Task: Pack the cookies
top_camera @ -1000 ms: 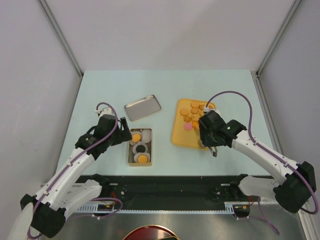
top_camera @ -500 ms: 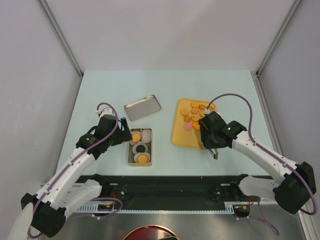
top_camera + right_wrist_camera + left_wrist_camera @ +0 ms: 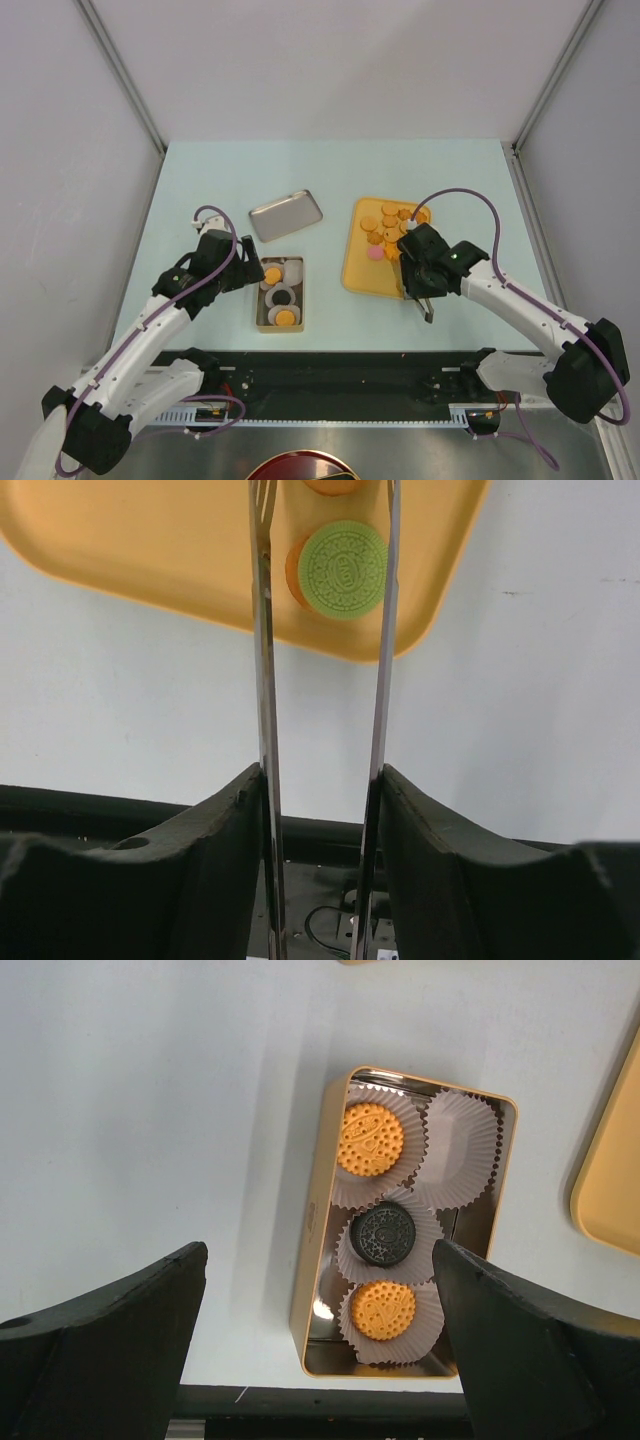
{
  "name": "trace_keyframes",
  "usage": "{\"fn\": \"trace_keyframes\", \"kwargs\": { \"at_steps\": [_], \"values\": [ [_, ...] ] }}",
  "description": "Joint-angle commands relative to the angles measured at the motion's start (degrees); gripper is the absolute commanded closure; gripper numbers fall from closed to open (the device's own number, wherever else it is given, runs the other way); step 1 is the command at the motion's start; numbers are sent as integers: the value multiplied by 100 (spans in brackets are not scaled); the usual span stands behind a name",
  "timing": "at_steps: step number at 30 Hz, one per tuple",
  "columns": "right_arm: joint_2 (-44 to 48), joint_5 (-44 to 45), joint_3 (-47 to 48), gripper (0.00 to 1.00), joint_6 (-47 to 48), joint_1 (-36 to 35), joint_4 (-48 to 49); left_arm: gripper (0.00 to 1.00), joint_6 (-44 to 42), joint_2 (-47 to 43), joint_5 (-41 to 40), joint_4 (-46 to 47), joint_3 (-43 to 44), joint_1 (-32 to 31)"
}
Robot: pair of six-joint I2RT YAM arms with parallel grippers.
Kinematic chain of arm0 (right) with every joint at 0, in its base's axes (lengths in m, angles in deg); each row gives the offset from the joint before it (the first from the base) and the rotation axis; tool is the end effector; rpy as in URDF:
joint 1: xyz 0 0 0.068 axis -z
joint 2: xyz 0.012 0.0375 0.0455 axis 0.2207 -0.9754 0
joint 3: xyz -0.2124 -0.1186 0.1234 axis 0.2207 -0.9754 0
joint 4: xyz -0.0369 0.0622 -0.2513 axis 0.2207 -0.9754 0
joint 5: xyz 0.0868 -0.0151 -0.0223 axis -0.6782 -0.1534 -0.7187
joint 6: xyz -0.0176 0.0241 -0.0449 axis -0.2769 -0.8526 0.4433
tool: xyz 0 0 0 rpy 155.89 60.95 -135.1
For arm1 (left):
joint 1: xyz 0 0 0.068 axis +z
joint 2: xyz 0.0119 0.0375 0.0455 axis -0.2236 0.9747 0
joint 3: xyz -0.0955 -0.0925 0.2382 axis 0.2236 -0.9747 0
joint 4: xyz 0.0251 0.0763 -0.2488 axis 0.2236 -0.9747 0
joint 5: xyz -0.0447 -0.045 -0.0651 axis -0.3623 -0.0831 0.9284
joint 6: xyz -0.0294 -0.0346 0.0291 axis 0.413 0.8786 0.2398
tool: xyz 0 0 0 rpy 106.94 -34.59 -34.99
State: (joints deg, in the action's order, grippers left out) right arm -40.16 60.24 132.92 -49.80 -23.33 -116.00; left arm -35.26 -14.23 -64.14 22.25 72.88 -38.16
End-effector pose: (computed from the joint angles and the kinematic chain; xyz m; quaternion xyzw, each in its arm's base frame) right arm 0.1777 0.1220 0.2476 -0.0700 0.9744 0.0288 0.2115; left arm 0.1603 -0.0658 0.2637 -0.1304 0.9206 -0.0772 0.3598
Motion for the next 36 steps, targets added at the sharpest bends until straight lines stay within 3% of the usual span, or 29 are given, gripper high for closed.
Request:
{"fn": "trace_keyframes", "kwargs": {
  "at_steps": [1, 4, 12, 18, 27, 36],
  "values": [
    [80, -167, 24, 47, -4, 22, 7, 0, 7, -76, 35, 96, -9, -34],
    [-17, -237, 24, 46, 5, 13, 16, 0, 16, -84, 27, 104, -9, -34],
    [53, -299, 103, 60, -21, 13, 33, 0, 7, -76, 35, 113, -9, -34],
    [325, -176, 620, 63, -135, -154, -265, 0, 16, -76, 9, 96, -9, -34],
    [291, 263, 1632, 64, -469, -1006, -775, 0, 25, -76, -26, 69, 9, -34],
    [-323, 184, 2177, 63, -663, -2121, 23, 0, 60, -93, -44, 34, 17, -34]
  ]
}}
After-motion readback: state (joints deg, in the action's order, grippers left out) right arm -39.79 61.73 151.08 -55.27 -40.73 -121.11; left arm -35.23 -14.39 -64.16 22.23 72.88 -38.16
